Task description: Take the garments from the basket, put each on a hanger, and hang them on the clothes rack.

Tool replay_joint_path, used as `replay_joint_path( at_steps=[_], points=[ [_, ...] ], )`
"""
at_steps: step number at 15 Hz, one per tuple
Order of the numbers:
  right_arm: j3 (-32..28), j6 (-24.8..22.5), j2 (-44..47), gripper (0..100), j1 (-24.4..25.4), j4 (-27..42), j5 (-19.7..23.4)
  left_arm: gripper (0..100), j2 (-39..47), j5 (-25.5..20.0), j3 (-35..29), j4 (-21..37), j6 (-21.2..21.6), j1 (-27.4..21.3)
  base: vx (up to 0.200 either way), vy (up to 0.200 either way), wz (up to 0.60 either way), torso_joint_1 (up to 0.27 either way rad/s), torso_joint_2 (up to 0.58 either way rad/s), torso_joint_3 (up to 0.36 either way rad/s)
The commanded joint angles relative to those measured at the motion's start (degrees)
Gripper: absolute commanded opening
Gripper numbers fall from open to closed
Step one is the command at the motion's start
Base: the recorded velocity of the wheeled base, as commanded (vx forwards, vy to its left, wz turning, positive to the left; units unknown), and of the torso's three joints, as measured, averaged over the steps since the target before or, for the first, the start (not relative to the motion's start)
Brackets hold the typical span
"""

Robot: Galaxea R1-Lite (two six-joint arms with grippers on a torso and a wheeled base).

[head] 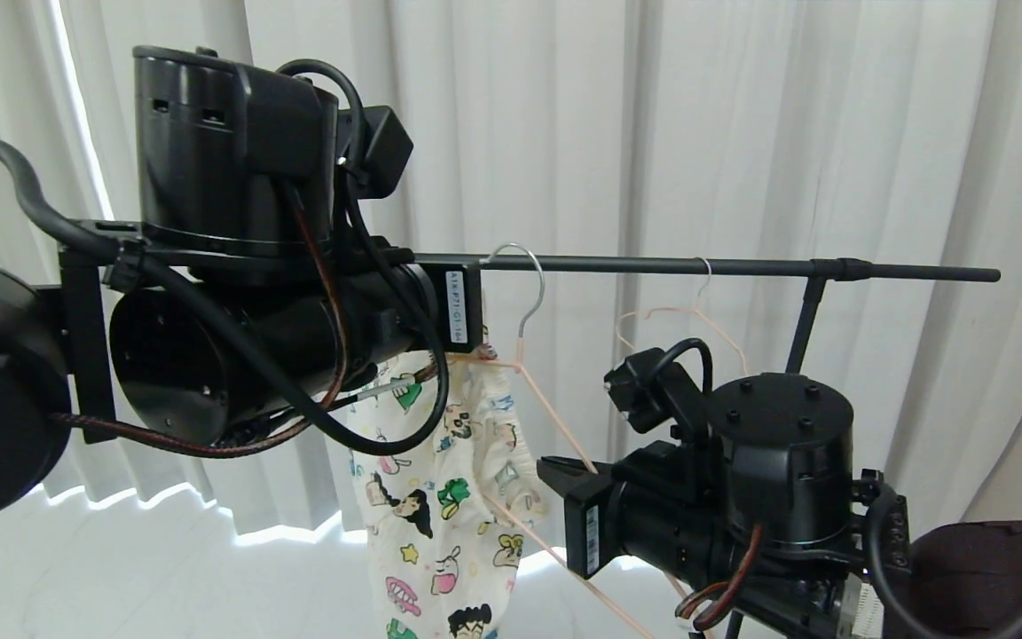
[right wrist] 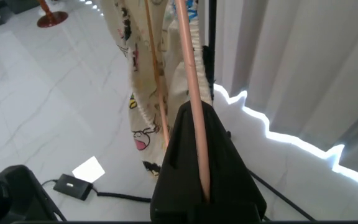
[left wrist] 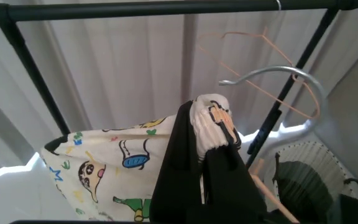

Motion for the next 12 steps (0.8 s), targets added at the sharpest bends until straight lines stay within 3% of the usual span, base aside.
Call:
replay_joint_path(
  at_steps=[1,7,11,12],
  points=[
    [-1.10,-0.03,1.46,0,0.13,-0.07,-0.13,0,-0.12,0.05,-0.36,-0.03,-0.02,-1.29,0.000,0.000,0.00,0.000,0.00,0.000],
    [-1.45,0.32,2.25,0,0.13,-2.45,-2.15,0,-0.74,0.49,-0.27,0.23,0.25,-3.31,0.000,0.000,0.00,0.000,0.00,0.000],
    [-1.45,0.24,2.25,0,-0.13,-4.73,-5.49,0,-0.21,7.44,0.08,0.67,0.60,-3.13,0.000,0.000,0.00,0.000,0.00,0.000],
    [-1.54,0.15,2.25,0,-0.13,-5.17,-5.49,0,-0.21,7.44,-0.01,0.67,0.60,-3.22,0.000,0.000,0.00,0.000,0.00,0.000]
  ],
)
